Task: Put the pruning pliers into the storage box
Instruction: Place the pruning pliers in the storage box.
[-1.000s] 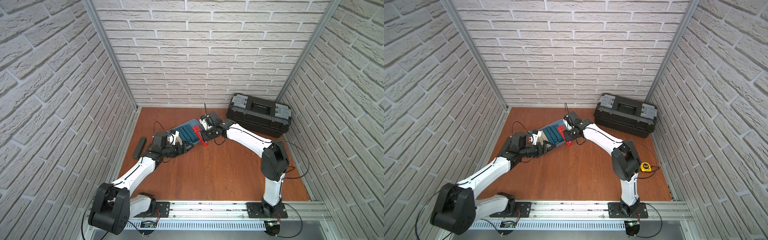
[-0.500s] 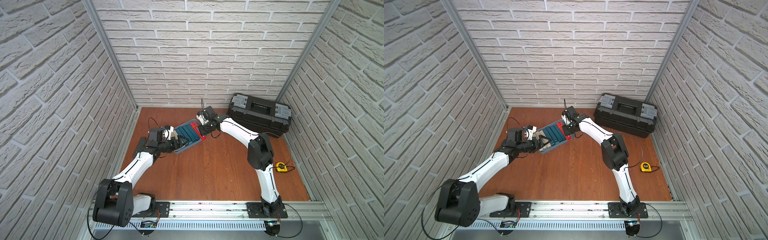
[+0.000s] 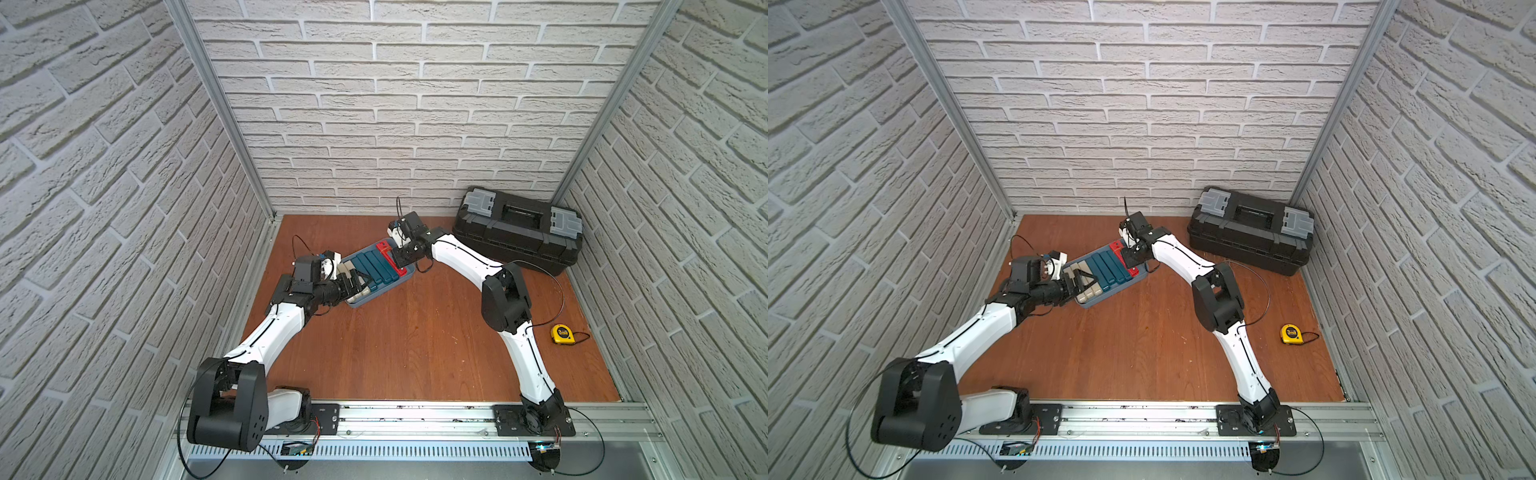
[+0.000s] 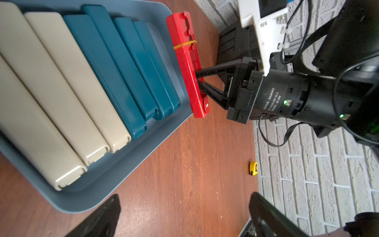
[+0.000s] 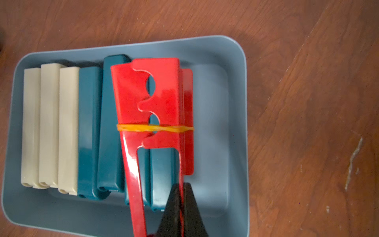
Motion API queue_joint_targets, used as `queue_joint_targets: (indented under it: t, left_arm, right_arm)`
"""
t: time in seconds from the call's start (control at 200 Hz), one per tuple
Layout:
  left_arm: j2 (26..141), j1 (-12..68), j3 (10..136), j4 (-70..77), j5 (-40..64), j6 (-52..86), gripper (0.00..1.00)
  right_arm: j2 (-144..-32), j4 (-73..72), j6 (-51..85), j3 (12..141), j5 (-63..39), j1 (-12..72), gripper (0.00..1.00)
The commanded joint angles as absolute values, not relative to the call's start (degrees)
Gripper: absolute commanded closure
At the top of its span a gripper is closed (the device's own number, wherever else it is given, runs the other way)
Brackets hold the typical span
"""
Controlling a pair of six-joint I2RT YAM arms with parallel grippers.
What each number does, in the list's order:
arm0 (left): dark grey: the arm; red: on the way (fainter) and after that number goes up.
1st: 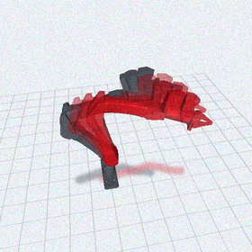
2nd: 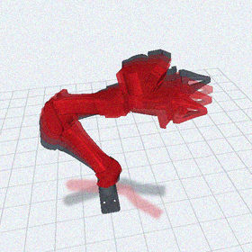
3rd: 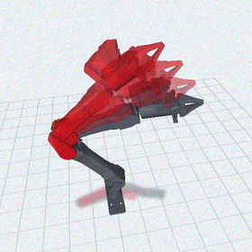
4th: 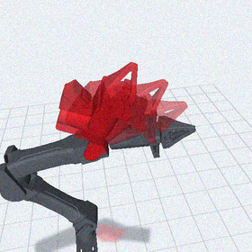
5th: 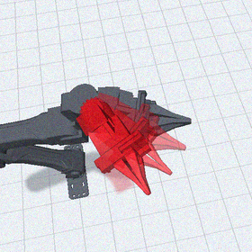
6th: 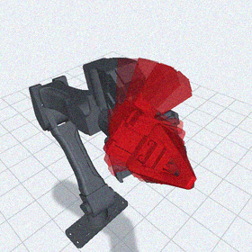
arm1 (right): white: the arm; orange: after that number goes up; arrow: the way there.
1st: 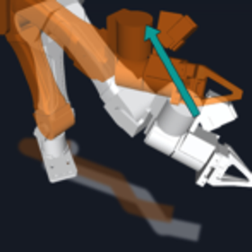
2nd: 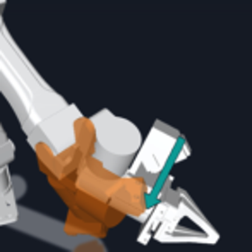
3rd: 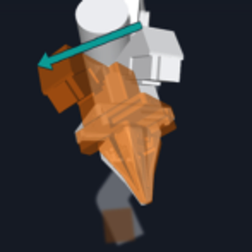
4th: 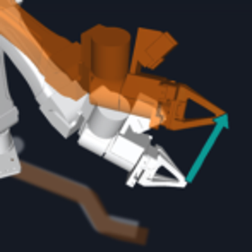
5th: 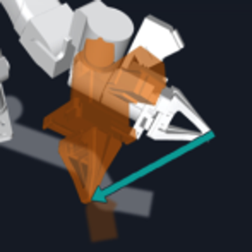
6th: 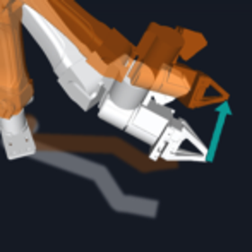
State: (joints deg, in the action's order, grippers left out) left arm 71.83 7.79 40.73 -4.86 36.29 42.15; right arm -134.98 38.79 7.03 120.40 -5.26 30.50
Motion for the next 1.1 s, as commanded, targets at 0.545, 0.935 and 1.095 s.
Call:
queue_joint_targets:
  t: [0.545, 0.935, 1.095]
  left_arm:
    - [68.18, 6.2, 39.5, -9.32, 31.38, 38.97, 0.02]
    - [66.44, 6.03, 37.86, -9.06, 30.42, 39.25, 0.02]
    - [66.17, 5.8, 37.57, -9.07, 30.04, 39.37, 0.02]
  right_arm:
    - [-141.56, 37.16, 7.61, 127.88, -5.05, 28.74, 0.97]
    - [-142.78, 37.56, 8.73, 127.86, -3.65, 28.7, 0.97]
    - [-143.32, 37.83, 9.21, 128.14, -3.48, 28.71, 0.97]
